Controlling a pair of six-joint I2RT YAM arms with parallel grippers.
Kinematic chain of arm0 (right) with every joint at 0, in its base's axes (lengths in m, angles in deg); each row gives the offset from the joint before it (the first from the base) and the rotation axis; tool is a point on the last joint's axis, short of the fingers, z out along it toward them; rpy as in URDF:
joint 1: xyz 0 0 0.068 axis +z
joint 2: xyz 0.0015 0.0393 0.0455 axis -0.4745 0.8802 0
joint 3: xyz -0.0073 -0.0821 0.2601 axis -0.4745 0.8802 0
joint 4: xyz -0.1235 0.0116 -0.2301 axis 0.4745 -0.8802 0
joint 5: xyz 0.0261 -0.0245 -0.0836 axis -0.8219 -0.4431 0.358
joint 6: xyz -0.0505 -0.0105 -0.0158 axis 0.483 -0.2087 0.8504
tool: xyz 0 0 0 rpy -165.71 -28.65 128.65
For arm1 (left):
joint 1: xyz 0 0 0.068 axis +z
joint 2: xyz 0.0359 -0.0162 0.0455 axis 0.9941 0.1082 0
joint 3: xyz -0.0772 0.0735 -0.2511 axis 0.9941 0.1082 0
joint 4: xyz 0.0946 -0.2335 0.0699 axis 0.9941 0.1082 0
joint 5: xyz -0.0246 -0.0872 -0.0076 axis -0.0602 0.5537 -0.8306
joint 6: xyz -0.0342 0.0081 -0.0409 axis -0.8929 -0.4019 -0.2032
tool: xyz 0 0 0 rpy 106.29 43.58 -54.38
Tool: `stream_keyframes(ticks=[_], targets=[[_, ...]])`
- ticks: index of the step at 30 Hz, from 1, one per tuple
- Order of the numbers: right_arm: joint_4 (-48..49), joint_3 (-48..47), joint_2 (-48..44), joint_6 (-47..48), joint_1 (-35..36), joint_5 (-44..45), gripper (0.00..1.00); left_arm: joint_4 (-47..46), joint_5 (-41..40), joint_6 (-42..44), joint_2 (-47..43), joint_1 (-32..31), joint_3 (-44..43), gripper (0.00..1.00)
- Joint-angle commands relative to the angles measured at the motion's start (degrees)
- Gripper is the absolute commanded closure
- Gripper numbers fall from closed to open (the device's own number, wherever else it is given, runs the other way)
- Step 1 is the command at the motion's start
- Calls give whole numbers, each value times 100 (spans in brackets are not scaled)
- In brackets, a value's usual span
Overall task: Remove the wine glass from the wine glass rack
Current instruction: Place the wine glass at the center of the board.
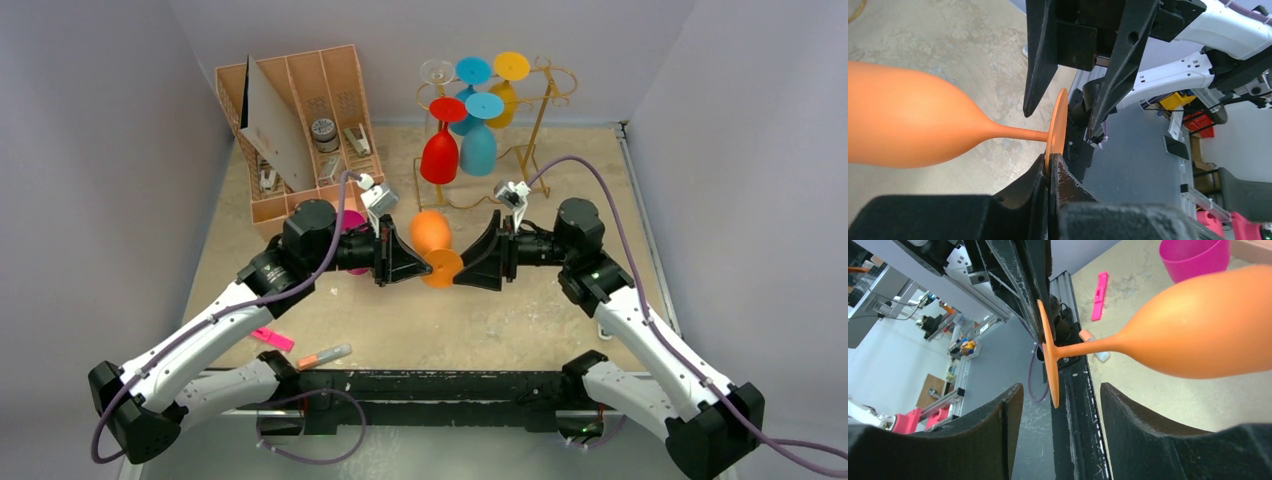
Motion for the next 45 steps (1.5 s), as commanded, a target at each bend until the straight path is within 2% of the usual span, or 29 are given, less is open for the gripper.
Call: stream_keyframes(ticks=[1, 7, 11, 19, 24, 27, 29, 30, 33, 34, 35, 38, 40, 45], targets=[[24, -70, 172, 184, 199, 59, 43, -33, -219, 471, -207, -24, -67, 100], [460, -17, 328, 201, 579, 310, 61, 29, -275, 747, -332, -24, -13, 100], [891, 78, 479, 110, 775, 442, 65, 54, -241, 800, -360, -24, 12, 100], [1106, 106, 620, 138, 849, 530, 82, 115, -273, 820, -414, -24, 43, 100], [1558, 269, 602, 27, 860, 393, 100, 186, -323, 857, -473, -25, 76, 100], [2290, 550, 614, -161, 885, 345, 100, 362, -412, 841, -436, -24, -18, 100], [2679, 693, 635, -235, 895, 320, 100, 612, -564, 816, -359, -24, -175, 85], [2788, 759, 636, -239, 896, 320, 100, 769, -661, 820, -314, -26, -276, 74], [3042, 980, 654, -3, 918, 330, 100, 1304, -984, 869, -236, -24, -551, 32], [3062, 1054, 657, 132, 930, 378, 100, 1482, -1100, 946, -252, -24, -610, 26], [3000, 1106, 655, 312, 938, 433, 100, 1631, -1238, 988, -278, -19, -658, 22], [2431, 1188, 655, 1056, 995, 536, 100, 1960, -1617, 1097, -416, -15, -764, 18], [2009, 1180, 650, 1682, 1024, 273, 100, 2236, -1917, 1141, -454, -15, -922, 17], [2328, 1613, 518, 2719, 1085, -381, 100, 2785, -2292, 1169, -390, -9, -1329, 15]])
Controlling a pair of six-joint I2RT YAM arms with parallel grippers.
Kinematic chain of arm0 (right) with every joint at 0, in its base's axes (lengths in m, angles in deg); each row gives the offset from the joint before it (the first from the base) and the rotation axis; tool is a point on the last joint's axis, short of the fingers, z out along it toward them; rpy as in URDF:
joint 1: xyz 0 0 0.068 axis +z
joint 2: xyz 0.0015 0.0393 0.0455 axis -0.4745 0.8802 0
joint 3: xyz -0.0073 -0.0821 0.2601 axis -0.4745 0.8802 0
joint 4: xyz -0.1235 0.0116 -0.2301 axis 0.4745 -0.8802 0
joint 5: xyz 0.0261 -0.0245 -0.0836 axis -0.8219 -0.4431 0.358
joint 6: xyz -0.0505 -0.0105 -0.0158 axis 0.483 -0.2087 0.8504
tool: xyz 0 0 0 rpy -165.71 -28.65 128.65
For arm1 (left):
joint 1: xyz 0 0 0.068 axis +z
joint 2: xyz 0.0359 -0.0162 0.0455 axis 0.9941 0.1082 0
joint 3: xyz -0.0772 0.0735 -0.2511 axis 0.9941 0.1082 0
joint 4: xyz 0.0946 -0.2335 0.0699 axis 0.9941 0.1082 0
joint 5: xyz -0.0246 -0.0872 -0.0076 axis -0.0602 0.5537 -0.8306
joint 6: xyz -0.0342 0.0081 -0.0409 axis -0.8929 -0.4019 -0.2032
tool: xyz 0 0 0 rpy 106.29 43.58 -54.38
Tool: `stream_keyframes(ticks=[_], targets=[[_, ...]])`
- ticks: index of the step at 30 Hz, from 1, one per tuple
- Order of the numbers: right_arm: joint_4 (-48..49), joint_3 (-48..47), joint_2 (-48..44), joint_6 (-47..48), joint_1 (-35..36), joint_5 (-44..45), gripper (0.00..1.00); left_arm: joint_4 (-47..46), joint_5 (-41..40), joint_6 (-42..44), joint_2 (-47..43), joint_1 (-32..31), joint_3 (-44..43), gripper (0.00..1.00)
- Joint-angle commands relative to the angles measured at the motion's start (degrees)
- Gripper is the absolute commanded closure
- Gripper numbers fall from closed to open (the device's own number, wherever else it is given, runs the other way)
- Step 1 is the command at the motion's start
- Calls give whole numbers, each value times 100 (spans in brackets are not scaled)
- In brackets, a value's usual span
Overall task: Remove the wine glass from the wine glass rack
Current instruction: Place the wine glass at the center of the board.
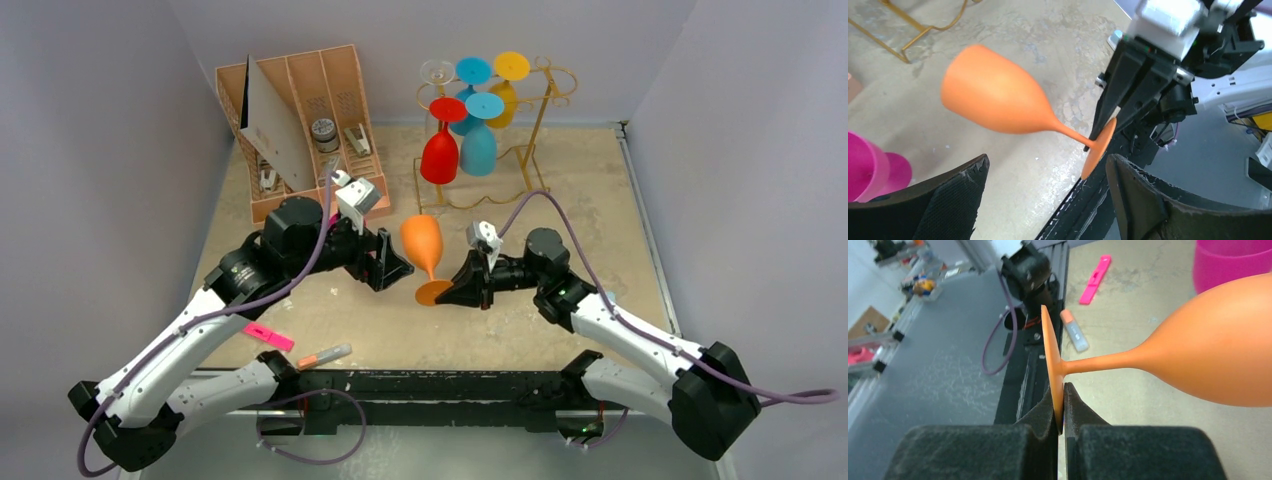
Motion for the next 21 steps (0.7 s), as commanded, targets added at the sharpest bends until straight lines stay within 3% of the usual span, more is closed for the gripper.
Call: stream_keyframes(ticks=[1, 5, 10, 21], targets=[[215, 396, -202, 1590, 79, -812, 100, 578, -553, 179, -5, -11, -536, 15], [-507, 805, -715, 3178, 82, -958, 100, 768, -572, 164, 181, 37, -689, 15], [-2297, 484, -1005, 4435, 83, -813, 100, 647, 78, 166, 346, 102, -783, 15], [-1972, 789, -1746, 4709, 82, -2170, 100, 363, 1284, 1, 899, 507, -862, 14]])
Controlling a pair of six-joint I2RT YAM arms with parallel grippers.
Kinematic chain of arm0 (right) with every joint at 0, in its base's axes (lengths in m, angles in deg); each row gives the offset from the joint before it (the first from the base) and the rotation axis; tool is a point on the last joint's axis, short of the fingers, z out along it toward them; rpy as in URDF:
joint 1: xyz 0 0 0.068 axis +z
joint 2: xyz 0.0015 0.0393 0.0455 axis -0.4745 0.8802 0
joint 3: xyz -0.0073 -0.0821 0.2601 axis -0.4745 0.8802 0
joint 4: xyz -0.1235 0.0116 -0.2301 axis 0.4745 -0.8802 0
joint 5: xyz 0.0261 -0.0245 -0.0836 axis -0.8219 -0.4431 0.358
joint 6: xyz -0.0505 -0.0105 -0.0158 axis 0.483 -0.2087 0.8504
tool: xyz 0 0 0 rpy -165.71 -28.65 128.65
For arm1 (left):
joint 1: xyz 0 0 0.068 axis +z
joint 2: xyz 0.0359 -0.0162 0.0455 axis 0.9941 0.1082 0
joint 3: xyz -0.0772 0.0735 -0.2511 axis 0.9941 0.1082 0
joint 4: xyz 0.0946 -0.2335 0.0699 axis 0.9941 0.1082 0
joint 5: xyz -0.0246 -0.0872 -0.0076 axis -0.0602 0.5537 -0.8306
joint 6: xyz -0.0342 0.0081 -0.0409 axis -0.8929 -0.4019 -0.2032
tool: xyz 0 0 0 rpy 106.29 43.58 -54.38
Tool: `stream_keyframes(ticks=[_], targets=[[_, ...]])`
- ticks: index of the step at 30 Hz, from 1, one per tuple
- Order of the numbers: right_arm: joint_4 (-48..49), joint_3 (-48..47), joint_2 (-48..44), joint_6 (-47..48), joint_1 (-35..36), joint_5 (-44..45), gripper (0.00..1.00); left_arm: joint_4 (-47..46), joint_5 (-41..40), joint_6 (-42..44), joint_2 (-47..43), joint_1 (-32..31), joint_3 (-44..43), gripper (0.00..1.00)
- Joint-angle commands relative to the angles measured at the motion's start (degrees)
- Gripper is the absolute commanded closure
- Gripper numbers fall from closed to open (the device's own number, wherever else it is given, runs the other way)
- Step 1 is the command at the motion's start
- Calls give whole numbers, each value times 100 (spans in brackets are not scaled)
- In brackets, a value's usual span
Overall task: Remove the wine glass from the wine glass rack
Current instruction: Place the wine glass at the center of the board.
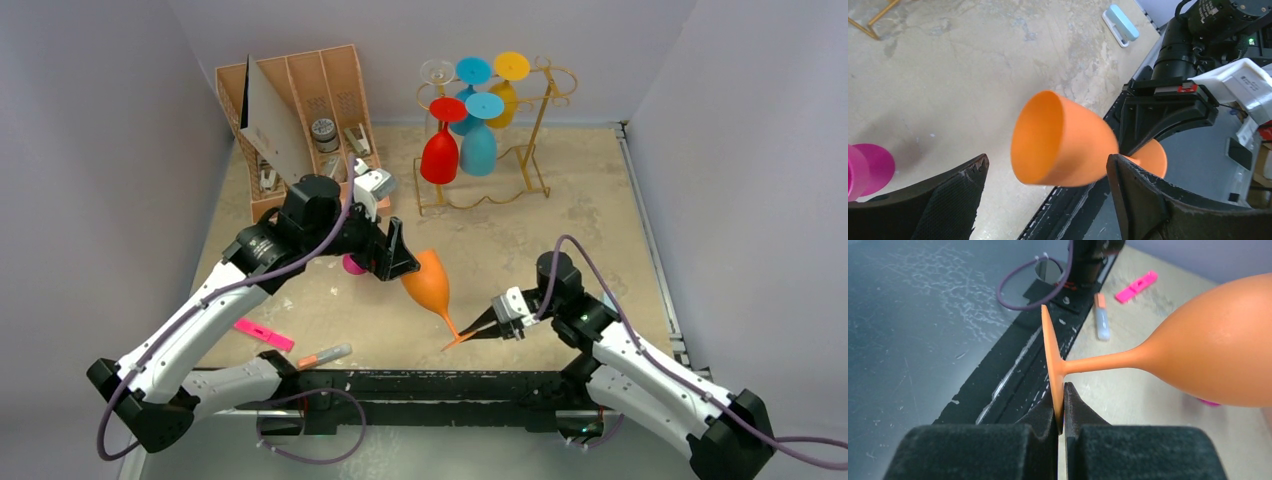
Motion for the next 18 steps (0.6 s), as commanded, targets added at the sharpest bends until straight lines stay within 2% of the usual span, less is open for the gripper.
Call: stream_keyframes(ticks=[1, 7, 12, 14, 18], targets=[[40, 39, -448, 410, 19, -765, 100, -343, 946, -159, 147, 255, -154, 14], [-1139, -246, -527, 1204, 19, -917, 100, -1107, 2561, -441, 219, 606, 69, 18], [-1296, -323, -428, 1351, 19, -834, 100, -1437, 3787, -488, 330, 606, 190, 22], [-1230, -292, -417, 1356, 20, -831, 100, -1269, 4029, -350, 428, 610, 206, 24], [-985, -276, -437, 1242, 19, -796, 100, -814, 3752, -91, 533, 612, 259, 25]])
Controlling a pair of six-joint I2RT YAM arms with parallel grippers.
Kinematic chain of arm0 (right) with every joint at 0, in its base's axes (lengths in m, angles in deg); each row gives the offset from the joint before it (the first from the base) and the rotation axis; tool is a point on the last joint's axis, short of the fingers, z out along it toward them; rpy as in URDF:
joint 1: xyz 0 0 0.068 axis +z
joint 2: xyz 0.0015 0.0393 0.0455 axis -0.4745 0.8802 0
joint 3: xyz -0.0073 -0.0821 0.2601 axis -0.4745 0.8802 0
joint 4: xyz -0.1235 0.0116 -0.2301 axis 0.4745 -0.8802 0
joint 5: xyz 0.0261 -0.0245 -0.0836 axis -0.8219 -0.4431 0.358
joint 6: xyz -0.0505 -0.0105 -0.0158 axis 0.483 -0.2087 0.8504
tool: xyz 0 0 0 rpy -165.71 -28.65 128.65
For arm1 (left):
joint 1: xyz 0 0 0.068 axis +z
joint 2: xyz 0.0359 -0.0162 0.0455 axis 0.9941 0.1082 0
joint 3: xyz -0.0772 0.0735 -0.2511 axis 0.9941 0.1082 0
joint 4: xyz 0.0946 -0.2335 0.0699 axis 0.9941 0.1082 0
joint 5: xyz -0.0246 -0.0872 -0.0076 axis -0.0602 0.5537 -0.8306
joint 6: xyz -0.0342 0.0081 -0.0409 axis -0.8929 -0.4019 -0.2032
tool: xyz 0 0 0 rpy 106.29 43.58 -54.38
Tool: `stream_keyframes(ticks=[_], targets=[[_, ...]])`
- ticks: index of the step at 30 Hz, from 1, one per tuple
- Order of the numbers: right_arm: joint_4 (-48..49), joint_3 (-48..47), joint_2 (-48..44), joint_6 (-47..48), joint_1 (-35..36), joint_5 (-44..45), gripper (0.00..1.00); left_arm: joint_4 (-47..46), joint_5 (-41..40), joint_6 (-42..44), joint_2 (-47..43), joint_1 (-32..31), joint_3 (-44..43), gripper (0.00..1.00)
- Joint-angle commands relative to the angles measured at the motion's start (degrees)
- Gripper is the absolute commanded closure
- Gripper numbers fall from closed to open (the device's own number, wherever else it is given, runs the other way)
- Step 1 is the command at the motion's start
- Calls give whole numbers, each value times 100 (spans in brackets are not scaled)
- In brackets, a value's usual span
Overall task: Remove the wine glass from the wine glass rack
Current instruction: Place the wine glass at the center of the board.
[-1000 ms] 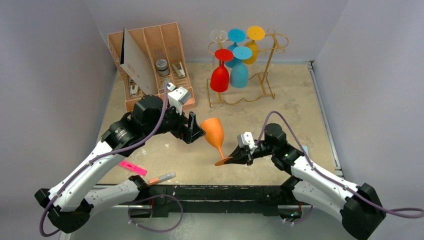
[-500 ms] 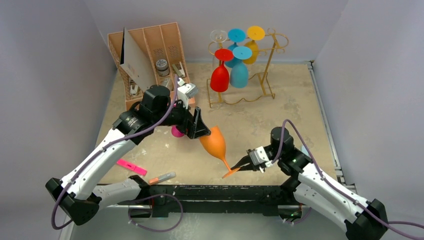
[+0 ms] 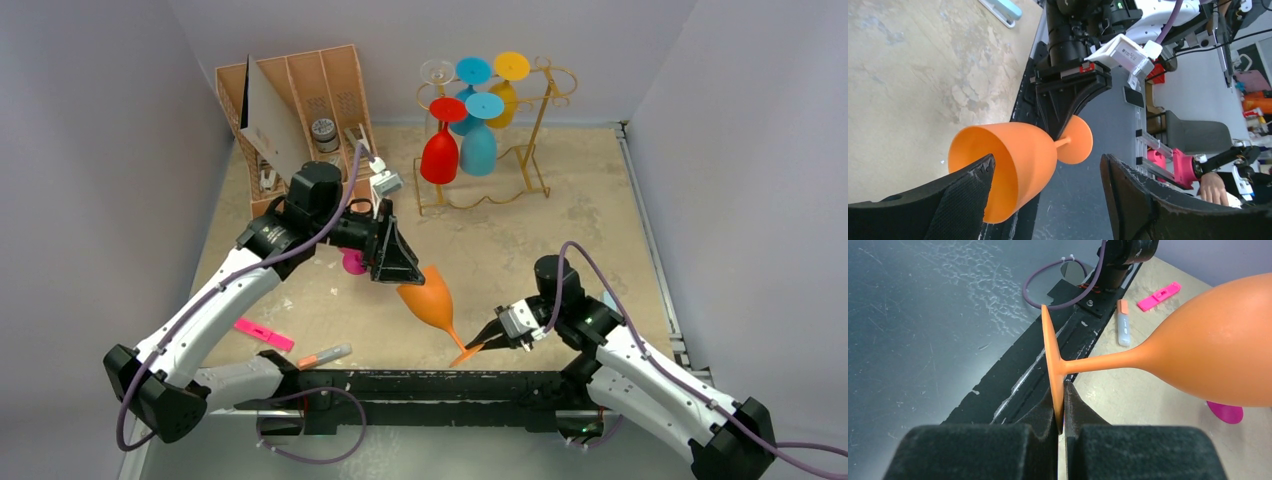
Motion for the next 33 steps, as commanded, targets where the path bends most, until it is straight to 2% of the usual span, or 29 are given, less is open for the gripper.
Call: stream_keyframes(ticks=[1, 7, 14, 16, 18, 21, 23, 28, 33], targets=[[182, -261, -28, 69, 19, -164, 100, 169, 440, 289, 90, 12, 152, 25], [246, -238, -166, 2, 19, -116, 100, 555, 372, 615, 144, 14, 36, 26], [769, -127, -206, -368, 19, 266, 100, 952, 1094, 1189, 252, 1, 147, 63], [1078, -47, -183, -605, 19, 652, 100, 921, 1102, 1244, 206, 6, 219, 69], [1347, 1, -96, -825, 19, 883, 100, 588, 1172, 1072, 113, 0, 308, 73], [1380, -60, 20, -815, 20, 664, 100, -304, 1342, 592, -111, 8, 604, 87], [1424, -72, 63, -831, 19, 589, 100, -404, 1357, 570, -187, 0, 673, 98], [1415, -56, 92, -827, 19, 681, 100, 80, 1360, 892, -225, 5, 608, 100], [1542, -64, 161, -934, 19, 727, 100, 89, 1260, 957, -299, 1, 576, 100]])
